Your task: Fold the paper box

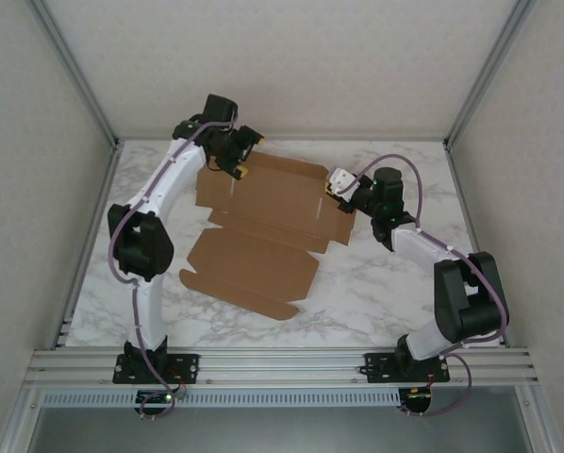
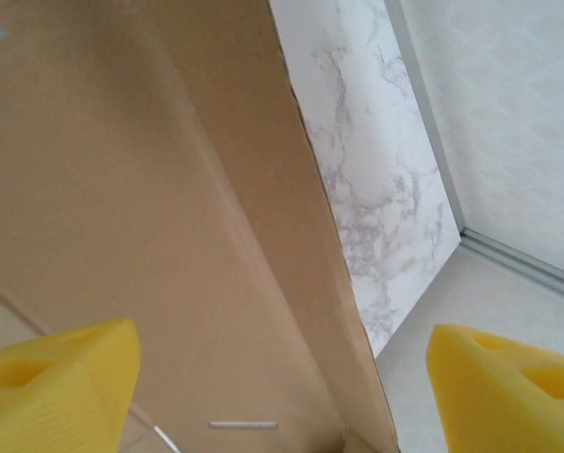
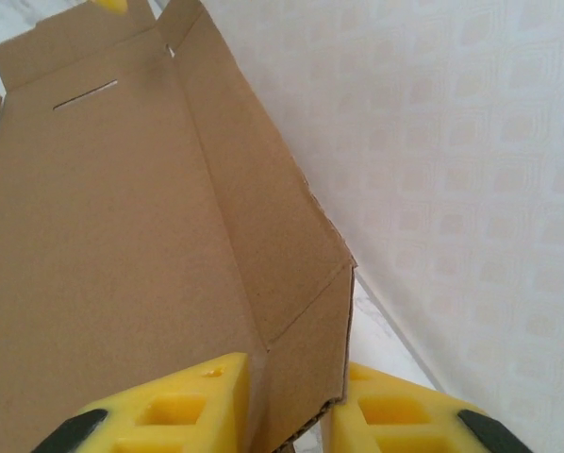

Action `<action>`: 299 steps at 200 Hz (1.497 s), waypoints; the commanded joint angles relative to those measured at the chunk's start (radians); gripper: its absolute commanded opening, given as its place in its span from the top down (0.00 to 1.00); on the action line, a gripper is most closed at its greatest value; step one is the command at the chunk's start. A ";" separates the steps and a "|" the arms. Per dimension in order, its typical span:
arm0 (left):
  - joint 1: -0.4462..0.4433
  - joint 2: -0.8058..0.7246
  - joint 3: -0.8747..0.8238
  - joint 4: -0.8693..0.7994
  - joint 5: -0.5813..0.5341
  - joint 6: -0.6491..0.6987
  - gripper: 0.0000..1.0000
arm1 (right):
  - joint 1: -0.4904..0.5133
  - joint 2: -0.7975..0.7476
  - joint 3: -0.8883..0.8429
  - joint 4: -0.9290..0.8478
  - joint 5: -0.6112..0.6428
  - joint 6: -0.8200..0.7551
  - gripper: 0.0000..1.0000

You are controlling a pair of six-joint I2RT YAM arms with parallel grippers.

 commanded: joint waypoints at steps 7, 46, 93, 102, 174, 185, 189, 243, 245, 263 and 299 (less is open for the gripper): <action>-0.005 -0.043 -0.033 0.017 -0.013 0.029 0.20 | 0.025 -0.044 -0.022 0.060 0.025 -0.117 0.75; -0.017 0.064 0.102 -0.021 0.023 0.031 0.22 | 0.050 -0.068 -0.027 0.040 0.058 -0.168 0.73; -0.032 0.107 0.118 0.000 0.036 0.004 0.27 | 0.073 -0.073 -0.036 0.050 0.102 -0.204 0.72; -0.035 0.114 0.117 0.005 0.036 0.004 0.28 | 0.075 -0.075 -0.038 0.053 0.105 -0.205 0.71; -0.037 0.171 0.112 0.032 0.036 0.013 0.41 | 0.094 -0.072 -0.035 0.045 0.154 -0.265 0.69; -0.037 0.180 0.112 0.029 0.029 0.019 0.40 | 0.097 -0.071 -0.036 0.052 0.164 -0.276 0.70; -0.036 0.182 0.112 0.024 0.027 0.022 0.39 | 0.097 -0.071 -0.036 0.054 0.167 -0.276 0.70; -0.037 0.205 0.112 0.025 0.005 0.029 0.51 | 0.101 -0.067 -0.036 0.061 0.183 -0.279 0.70; -0.037 0.205 0.112 0.026 0.003 0.027 0.52 | 0.100 -0.067 -0.036 0.061 0.183 -0.277 0.70; -0.036 0.200 0.111 0.035 -0.006 0.023 0.65 | 0.099 -0.060 -0.037 0.064 0.187 -0.266 0.70; -0.037 0.196 0.107 0.054 -0.012 0.012 0.87 | 0.101 -0.051 -0.039 0.073 0.193 -0.236 0.68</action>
